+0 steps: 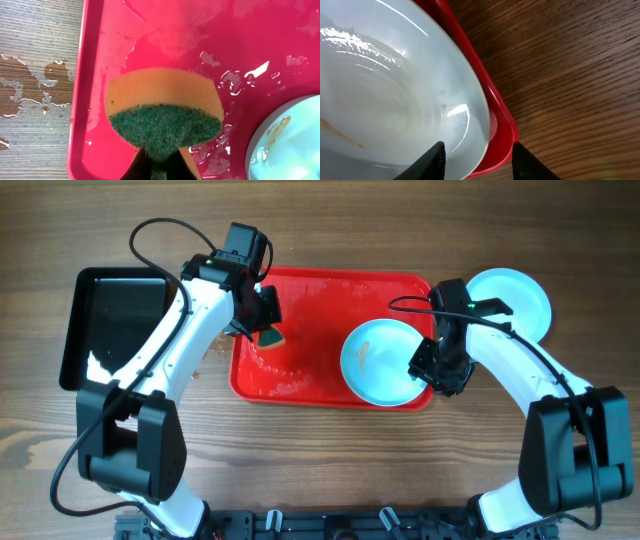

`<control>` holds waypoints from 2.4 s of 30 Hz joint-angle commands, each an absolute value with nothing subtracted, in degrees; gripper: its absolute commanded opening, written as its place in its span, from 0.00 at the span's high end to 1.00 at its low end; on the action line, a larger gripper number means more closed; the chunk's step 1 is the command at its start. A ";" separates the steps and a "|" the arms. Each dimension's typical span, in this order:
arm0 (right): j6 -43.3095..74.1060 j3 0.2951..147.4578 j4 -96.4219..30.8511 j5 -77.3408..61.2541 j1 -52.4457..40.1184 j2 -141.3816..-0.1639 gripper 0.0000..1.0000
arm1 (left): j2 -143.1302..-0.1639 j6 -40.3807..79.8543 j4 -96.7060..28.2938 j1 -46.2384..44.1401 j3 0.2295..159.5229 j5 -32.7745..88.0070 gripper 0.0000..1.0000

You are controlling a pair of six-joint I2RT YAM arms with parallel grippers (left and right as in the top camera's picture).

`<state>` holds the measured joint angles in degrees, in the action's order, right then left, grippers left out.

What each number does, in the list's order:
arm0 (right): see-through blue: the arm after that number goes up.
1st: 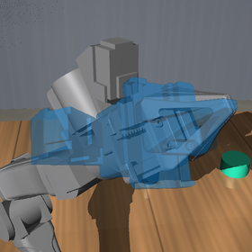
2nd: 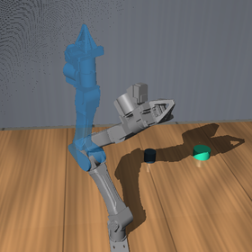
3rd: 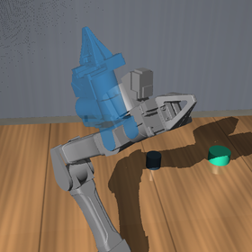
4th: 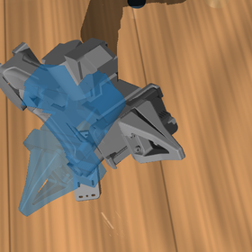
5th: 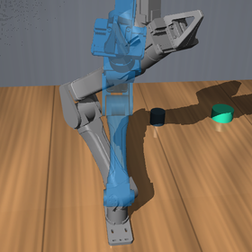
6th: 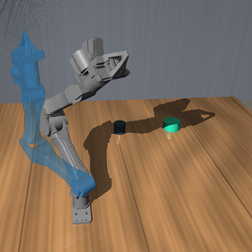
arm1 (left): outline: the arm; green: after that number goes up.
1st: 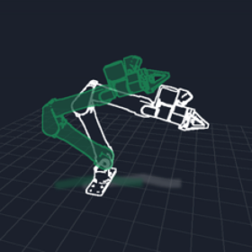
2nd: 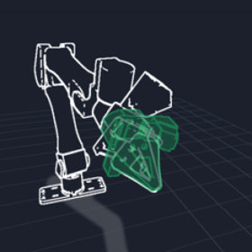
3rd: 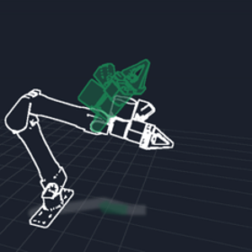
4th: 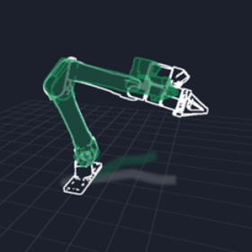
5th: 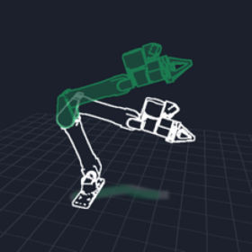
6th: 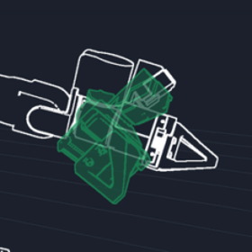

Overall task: Clean dirty plates on tray and stack at the side
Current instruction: 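Grasp the remaining plate's rim with the right gripper, pull it left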

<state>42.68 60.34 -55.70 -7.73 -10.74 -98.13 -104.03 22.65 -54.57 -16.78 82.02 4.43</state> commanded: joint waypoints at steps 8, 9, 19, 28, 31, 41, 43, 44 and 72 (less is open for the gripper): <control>45.76 55.90 -51.11 -9.08 -11.09 -97.19 0.56 | -103.92 22.96 -54.26 -16.67 81.65 5.13 0.96; 45.34 55.90 -50.98 -9.17 -11.07 -97.19 0.56 | -103.92 22.96 -54.26 -16.67 81.65 5.13 0.96; 44.99 55.88 -49.50 -10.81 -11.09 -97.19 0.57 | -103.92 22.94 -54.26 -16.67 81.65 5.10 0.96; 44.99 55.75 -47.18 -9.87 -11.09 -97.80 0.64 | -103.92 22.94 -54.87 -16.67 81.67 5.13 0.96; 44.66 55.72 -47.22 -9.89 -11.09 -98.06 0.69 | -103.94 22.94 -54.89 -16.67 81.67 5.13 0.96; 43.46 52.16 -41.95 -10.59 -12.12 -98.06 0.70 | -103.92 22.94 -54.83 -16.67 81.67 5.13 0.96; 43.40 51.13 -39.33 -11.77 -12.93 -98.06 0.70 | -103.94 22.94 -54.81 -16.67 81.67 5.13 0.96; 43.13 51.07 -38.20 -12.73 -13.41 -98.06 0.70 | -103.92 22.96 -54.76 -16.67 81.67 5.13 0.96; 29.26 66.39 -35.51 -6.44 -20.67 -98.74 0.57 | -103.94 22.96 -54.24 -16.67 81.67 5.13 0.96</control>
